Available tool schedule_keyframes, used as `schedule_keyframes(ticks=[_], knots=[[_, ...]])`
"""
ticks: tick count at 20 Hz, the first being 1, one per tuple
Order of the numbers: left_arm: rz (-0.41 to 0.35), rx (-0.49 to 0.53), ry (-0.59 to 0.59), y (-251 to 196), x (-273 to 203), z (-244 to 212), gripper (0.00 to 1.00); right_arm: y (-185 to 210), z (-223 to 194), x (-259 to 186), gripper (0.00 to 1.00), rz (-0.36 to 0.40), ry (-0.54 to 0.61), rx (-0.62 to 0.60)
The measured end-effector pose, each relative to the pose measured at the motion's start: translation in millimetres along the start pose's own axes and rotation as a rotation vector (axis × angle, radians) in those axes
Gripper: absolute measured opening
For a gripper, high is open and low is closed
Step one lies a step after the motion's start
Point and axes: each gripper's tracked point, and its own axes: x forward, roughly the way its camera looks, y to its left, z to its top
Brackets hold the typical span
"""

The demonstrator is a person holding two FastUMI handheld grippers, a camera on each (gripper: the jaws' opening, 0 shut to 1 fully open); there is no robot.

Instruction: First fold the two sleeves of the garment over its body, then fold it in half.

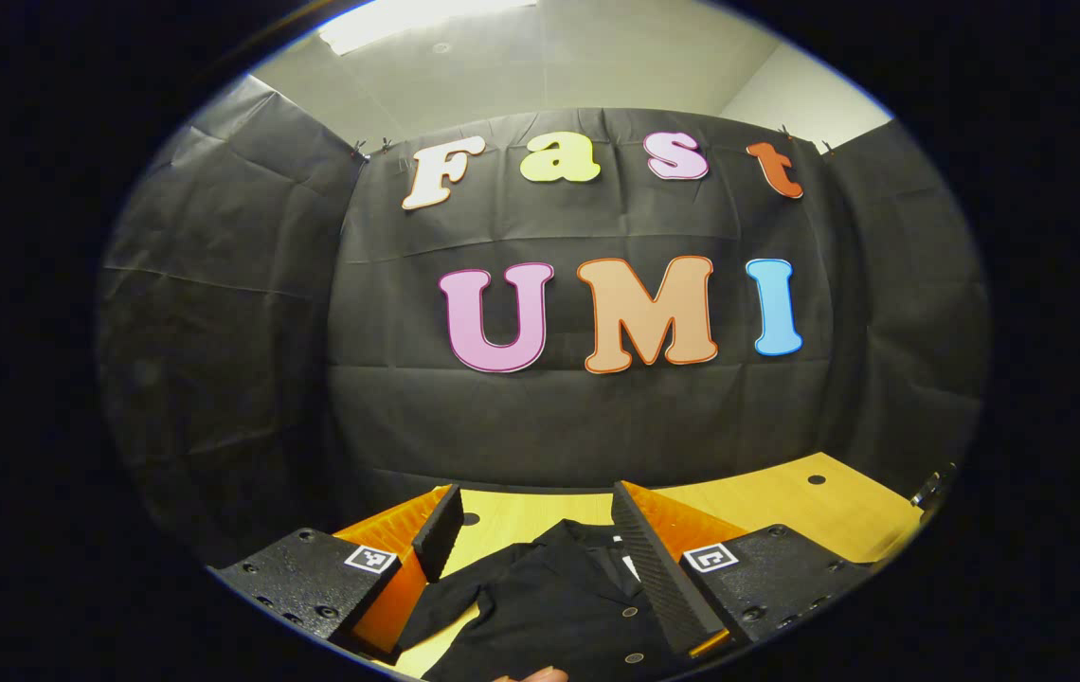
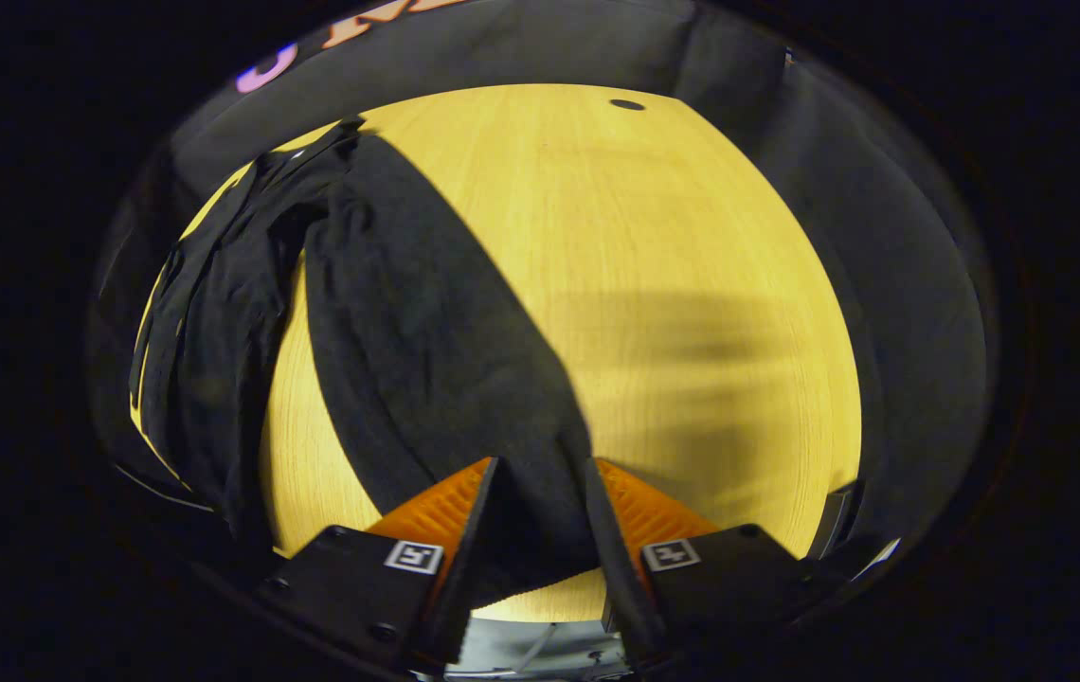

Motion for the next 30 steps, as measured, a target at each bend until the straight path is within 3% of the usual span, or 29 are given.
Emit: schedule_keyframes(ticks=[3,8,13,15,16,17,20,22,23,25,26,30], knots=[[0.011,-0.004,0.001,3,0,-2,0.94,3,0,-2,0.05,-0.039,-0.012,-0.088],[0.029,0.012,-0.003,4,1,0,0.94,5,13,-7,0.03,-0.073,-0.11,-0.079],[0.067,0.057,0.0,5,4,-1,0.93,33,64,-34,0.03,0.022,-0.236,-0.052],[0.091,0.053,0.019,6,3,-6,0.96,43,97,-56,0.03,0.078,-0.344,-0.028],[0.106,0.052,0.023,7,3,-8,0.99,52,113,-69,0.02,0.111,-0.382,-0.015],[0.115,0.049,0.018,8,1,-7,0.95,63,127,-82,0.03,0.155,-0.406,-0.009],[0.122,0.04,0.006,16,0,-6,0.94,87,161,-111,0.02,0.202,-0.438,-0.02],[0.108,0.037,0.009,26,2,-7,0.99,114,182,-123,0.02,0.232,-0.466,-0.015],[0.113,0.039,0.006,37,2,-8,0.95,131,192,-131,0.02,0.262,-0.482,-0.012],[0.124,0.031,-0.018,58,2,-1,0.95,158,206,-144,0.03,0.253,-0.504,-0.062],[0.127,0.026,-0.018,68,3,-2,1.0,172,215,-150,0.02,0.243,-0.518,-0.1],[0.152,-0.008,-0.02,108,-1,-7,0.95,235,241,-171,0.02,0.247,-0.556,-0.23]])
